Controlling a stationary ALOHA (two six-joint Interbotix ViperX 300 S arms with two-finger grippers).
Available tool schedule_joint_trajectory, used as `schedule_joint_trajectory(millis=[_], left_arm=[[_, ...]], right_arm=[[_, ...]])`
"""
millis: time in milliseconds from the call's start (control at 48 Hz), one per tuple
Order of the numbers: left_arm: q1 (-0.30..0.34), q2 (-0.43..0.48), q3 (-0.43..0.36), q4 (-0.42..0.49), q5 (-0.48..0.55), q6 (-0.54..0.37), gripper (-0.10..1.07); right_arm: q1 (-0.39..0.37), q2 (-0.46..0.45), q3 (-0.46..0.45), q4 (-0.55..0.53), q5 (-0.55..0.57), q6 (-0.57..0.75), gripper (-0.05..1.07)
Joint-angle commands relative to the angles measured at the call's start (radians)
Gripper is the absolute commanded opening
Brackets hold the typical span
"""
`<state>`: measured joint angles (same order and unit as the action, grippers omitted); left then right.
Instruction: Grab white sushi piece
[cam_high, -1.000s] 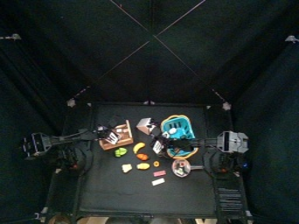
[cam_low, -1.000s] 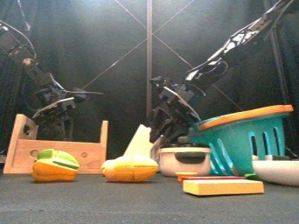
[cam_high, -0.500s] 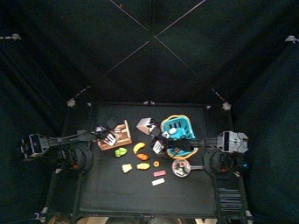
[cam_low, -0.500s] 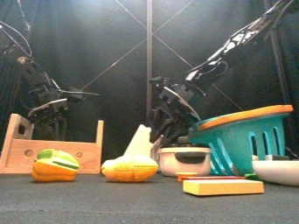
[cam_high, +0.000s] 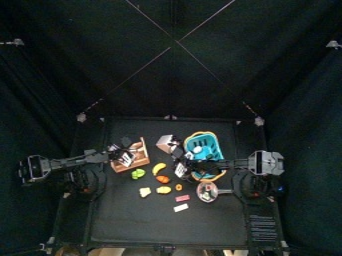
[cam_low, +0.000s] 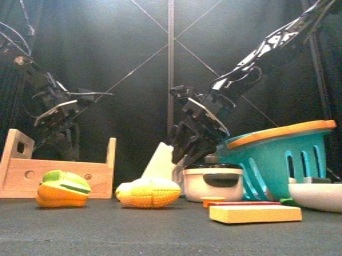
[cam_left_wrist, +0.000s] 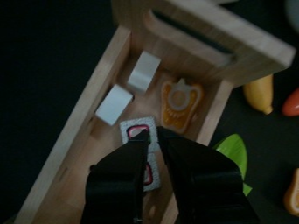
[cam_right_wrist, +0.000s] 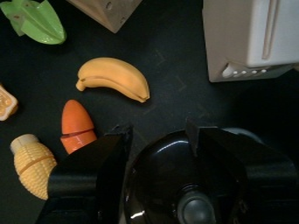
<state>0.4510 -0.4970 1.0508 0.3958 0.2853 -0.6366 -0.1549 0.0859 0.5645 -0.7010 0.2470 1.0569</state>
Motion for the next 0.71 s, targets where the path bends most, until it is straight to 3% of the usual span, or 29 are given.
schedule_joint_trajectory(millis=[0, 208, 396, 688], left_arm=[[-0.003, -0.018, -0.008, 0.049, -0.066, 0.002, 0.62], [0.0, 0.029, -0.023, 0.087, -0.117, 0.003, 0.65], [0.002, 0.103, -0.048, 0.1, -0.109, 0.003, 0.78], [-0.005, 0.213, -0.15, 0.218, 0.044, 0.005, 0.85]], right_arm=[[0.005, -0.037, -0.011, -0.009, 0.011, 0.002, 0.87], [0.005, -0.037, -0.009, -0.021, 0.017, 0.002, 0.87], [0.005, -0.037, -0.008, -0.021, 0.017, 0.002, 0.87], [0.005, -0.035, -0.012, -0.031, 0.017, 0.002, 0.87]])
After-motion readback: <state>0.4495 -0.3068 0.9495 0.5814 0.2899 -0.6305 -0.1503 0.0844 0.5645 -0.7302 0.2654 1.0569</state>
